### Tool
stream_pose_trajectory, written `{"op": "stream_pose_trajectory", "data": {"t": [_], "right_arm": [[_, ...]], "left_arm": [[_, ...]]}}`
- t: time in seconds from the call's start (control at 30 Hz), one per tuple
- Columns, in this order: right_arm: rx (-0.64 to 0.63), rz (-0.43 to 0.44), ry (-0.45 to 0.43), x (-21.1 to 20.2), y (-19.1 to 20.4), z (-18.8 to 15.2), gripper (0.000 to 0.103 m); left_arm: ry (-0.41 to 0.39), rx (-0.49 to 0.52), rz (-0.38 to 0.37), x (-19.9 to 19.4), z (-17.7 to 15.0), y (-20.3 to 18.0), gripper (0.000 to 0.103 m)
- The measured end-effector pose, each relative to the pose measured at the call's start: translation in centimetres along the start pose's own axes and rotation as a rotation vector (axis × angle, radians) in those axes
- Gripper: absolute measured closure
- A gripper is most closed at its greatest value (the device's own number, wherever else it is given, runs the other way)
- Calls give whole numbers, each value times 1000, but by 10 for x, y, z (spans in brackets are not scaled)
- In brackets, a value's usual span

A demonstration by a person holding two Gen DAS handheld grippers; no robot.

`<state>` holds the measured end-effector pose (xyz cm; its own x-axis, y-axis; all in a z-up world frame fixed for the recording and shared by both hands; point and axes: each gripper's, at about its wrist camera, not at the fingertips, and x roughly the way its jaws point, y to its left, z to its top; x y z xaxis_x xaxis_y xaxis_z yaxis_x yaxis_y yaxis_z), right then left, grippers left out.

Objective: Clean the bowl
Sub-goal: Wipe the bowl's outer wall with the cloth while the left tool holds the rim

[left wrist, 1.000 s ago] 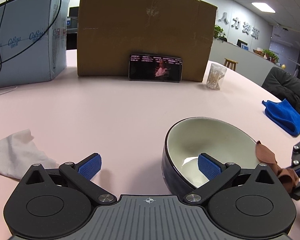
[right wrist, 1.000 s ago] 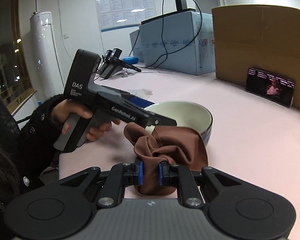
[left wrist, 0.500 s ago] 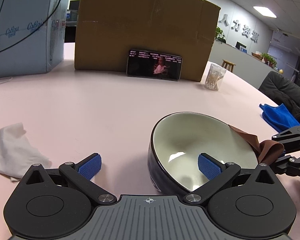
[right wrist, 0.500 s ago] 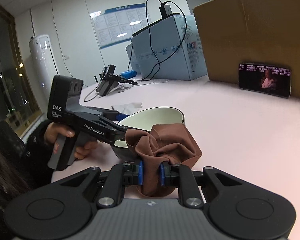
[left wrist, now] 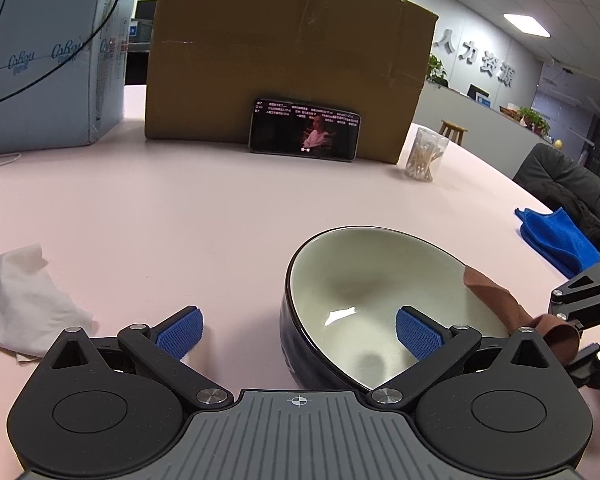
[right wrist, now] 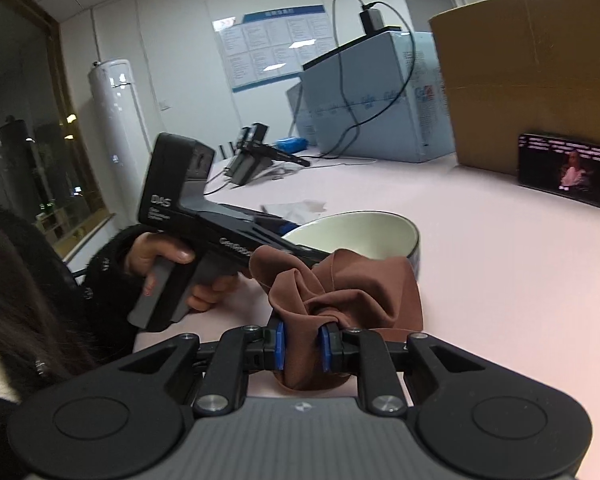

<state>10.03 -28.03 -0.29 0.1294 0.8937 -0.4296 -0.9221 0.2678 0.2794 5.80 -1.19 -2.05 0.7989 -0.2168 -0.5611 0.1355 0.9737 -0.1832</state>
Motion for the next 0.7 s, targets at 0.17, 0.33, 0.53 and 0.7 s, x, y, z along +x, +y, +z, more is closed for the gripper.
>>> {"op": "stream_pose_trajectory", "data": {"t": [0.17,0.33,0.53,0.7], "right_arm": [[40,-64,-10,1,-6,0,83],[15,-71,-5,4,-3,-1,83],[-20,-66,2,3,2,-4,83],[-47,-44,9,4,7,-5,83]], "left_arm": [[-5,-4,-32,-1,0,1,0],[-13,-28,-90,-2,1,4,0],[-80,-81,-181,-7,6,9,0],[-90,-74,-228,-6,8,3,0]]}}
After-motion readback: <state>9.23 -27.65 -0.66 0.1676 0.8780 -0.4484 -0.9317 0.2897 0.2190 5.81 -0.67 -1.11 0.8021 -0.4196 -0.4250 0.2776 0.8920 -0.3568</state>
